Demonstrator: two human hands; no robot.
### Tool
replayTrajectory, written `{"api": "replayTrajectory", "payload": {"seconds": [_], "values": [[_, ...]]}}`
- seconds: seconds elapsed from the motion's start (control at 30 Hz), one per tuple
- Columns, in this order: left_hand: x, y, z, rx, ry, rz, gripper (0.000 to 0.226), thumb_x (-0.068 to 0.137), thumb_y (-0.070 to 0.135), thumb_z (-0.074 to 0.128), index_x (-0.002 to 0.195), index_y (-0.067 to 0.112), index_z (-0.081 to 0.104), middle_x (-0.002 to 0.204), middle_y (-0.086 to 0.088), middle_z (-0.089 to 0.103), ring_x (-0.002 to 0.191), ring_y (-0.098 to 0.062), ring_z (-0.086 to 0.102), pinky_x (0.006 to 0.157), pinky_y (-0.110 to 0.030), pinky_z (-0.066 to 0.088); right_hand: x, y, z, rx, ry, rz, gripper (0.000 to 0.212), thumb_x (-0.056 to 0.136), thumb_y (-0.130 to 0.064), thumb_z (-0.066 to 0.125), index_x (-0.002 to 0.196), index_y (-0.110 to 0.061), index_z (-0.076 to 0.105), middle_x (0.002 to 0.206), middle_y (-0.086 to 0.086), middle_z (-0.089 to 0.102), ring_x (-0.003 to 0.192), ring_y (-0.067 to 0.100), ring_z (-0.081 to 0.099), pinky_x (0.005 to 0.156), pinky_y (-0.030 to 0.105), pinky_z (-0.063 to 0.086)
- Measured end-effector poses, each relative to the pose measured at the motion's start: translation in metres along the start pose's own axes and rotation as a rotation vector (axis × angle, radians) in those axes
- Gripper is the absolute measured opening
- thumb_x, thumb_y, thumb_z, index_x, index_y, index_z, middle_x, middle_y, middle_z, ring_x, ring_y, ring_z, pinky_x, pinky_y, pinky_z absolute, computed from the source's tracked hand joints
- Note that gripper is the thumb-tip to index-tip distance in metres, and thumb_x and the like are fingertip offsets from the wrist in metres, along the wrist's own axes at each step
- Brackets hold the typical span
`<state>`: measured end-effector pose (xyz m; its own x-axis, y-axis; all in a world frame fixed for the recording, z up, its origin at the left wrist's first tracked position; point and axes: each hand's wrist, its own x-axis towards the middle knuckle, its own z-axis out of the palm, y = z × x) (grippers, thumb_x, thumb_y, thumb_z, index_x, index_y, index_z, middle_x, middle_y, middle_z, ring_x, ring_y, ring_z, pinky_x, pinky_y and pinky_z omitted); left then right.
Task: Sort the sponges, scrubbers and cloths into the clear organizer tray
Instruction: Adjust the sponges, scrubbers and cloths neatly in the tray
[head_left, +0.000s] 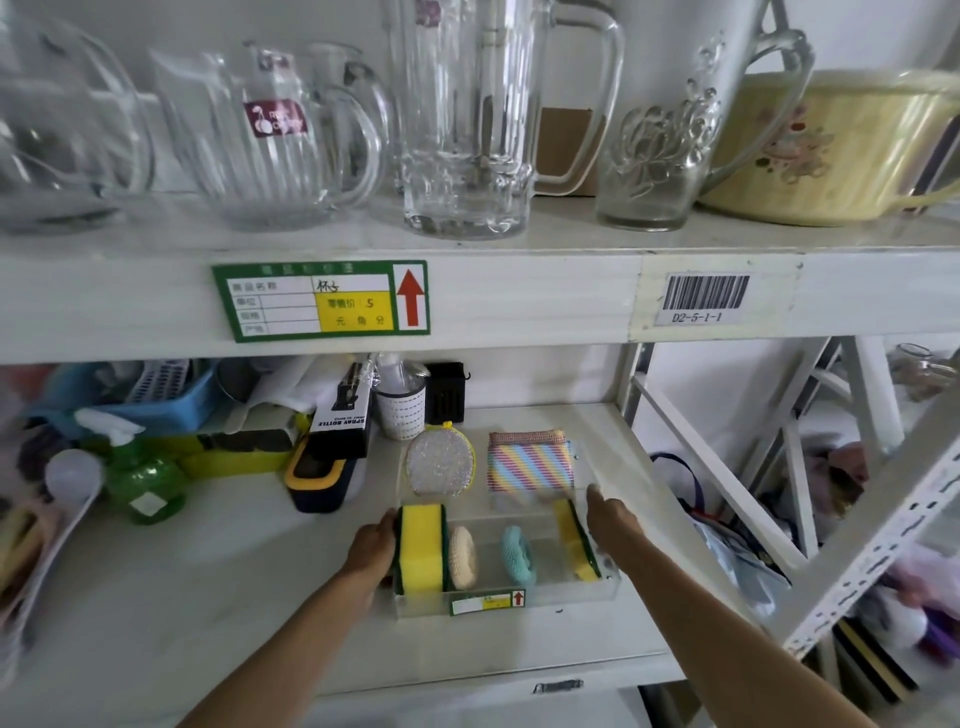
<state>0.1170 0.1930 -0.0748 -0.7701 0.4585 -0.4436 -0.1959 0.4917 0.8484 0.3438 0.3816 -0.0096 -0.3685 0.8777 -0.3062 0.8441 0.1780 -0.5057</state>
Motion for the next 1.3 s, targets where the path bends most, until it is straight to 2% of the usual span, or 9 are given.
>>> {"api": "replayTrajectory", "payload": {"seconds": [0.17, 0.27, 0.53, 0.7, 0.87, 1.0, 1.1, 1.17, 1.3], "values": [[0.010, 0.000, -0.002, 0.043, -0.011, -0.013, 0.054, 0.093, 0.054, 0.037, 0.078, 0.005, 0.056, 0.080, -0.019, 0.059, 0.087, -0.039, 0.065, 0.077, -0.038, 0.046, -0.011, -0.007, -0.001, -0.081, -0.026, -0.062, 0.031, 0.102, -0.021, 0.027, 0.127, -0.007, 0.037, 0.122, 0.022, 0.056, 0.107, 0.037, 0.060, 0.093, 0.048, 0.053], [0.015, -0.001, -0.004, 0.064, 0.000, -0.021, 0.054, 0.093, 0.053, 0.039, 0.081, 0.004, 0.059, 0.091, -0.026, 0.065, 0.096, -0.043, 0.066, 0.083, -0.044, 0.052, -0.014, -0.011, -0.004, -0.117, -0.039, -0.080, 0.019, 0.102, -0.023, 0.026, 0.112, -0.011, 0.036, 0.120, 0.021, 0.056, 0.108, 0.036, 0.060, 0.094, 0.048, 0.053], [0.015, 0.007, -0.006, 0.067, -0.005, -0.050, 0.057, 0.092, 0.053, 0.040, 0.098, -0.001, 0.059, 0.107, -0.030, 0.065, 0.101, -0.043, 0.065, 0.078, -0.040, 0.049, -0.010, -0.015, -0.005, -0.167, -0.045, -0.121, 0.021, 0.102, -0.024, 0.030, 0.116, -0.011, 0.037, 0.103, 0.015, 0.052, 0.092, 0.028, 0.058, 0.092, 0.045, 0.055], [0.005, 0.012, -0.007, 0.055, -0.001, -0.050, 0.053, 0.093, 0.050, 0.041, 0.096, 0.000, 0.058, 0.109, -0.029, 0.064, 0.100, -0.042, 0.064, 0.090, -0.050, 0.052, -0.012, -0.017, -0.006, -0.161, -0.051, -0.089, 0.031, 0.103, -0.027, 0.024, 0.118, -0.006, 0.042, 0.121, 0.022, 0.057, 0.110, 0.036, 0.059, 0.098, 0.046, 0.051], [-0.005, 0.018, -0.006, -0.009, -0.016, -0.068, 0.051, 0.095, 0.046, 0.044, 0.108, -0.002, 0.057, 0.111, -0.024, 0.063, 0.102, -0.040, 0.063, 0.089, -0.048, 0.053, -0.011, -0.016, -0.006, -0.115, -0.071, -0.073, 0.039, 0.104, -0.030, 0.023, 0.127, -0.005, 0.042, 0.113, 0.018, 0.056, 0.112, 0.035, 0.058, 0.101, 0.045, 0.049], [-0.006, 0.016, -0.006, -0.056, -0.051, -0.071, 0.044, 0.097, 0.043, 0.042, 0.095, 0.003, 0.058, 0.103, -0.021, 0.063, 0.096, -0.037, 0.063, 0.087, -0.045, 0.052, -0.007, -0.015, -0.004, -0.063, -0.079, -0.057, 0.045, 0.103, -0.038, 0.020, 0.128, -0.008, 0.042, 0.111, 0.015, 0.054, 0.108, 0.032, 0.058, 0.097, 0.041, 0.050], [-0.005, 0.016, -0.008, -0.024, -0.006, -0.035, 0.047, 0.096, 0.042, 0.042, 0.103, -0.001, 0.060, 0.110, -0.025, 0.064, 0.098, -0.037, 0.062, 0.086, -0.045, 0.053, -0.006, -0.013, -0.003, -0.213, -0.037, -0.156, 0.030, 0.102, -0.032, 0.026, 0.119, -0.012, 0.040, 0.121, 0.017, 0.053, 0.111, 0.032, 0.056, 0.095, 0.039, 0.048], [-0.009, 0.022, -0.012, 0.037, 0.057, 0.040, 0.043, 0.097, 0.038, 0.041, 0.091, -0.001, 0.059, 0.106, -0.028, 0.064, 0.090, -0.033, 0.060, 0.084, -0.044, 0.053, -0.004, -0.012, -0.003, -0.313, 0.005, -0.210, 0.028, 0.101, -0.030, 0.033, 0.121, -0.013, 0.040, 0.122, 0.017, 0.051, 0.110, 0.033, 0.056, 0.091, 0.038, 0.048], [-0.014, 0.042, -0.016, 0.198, 0.126, 0.209, 0.037, 0.095, 0.024, 0.041, 0.079, -0.008, 0.053, 0.111, -0.042, 0.057, 0.102, -0.051, 0.058, 0.083, -0.049, 0.050, 0.000, -0.014, -0.005, -0.351, 0.057, -0.246, 0.031, 0.099, -0.034, 0.039, 0.124, -0.016, 0.041, 0.117, 0.015, 0.051, 0.104, 0.030, 0.057, 0.087, 0.040, 0.054]]}}
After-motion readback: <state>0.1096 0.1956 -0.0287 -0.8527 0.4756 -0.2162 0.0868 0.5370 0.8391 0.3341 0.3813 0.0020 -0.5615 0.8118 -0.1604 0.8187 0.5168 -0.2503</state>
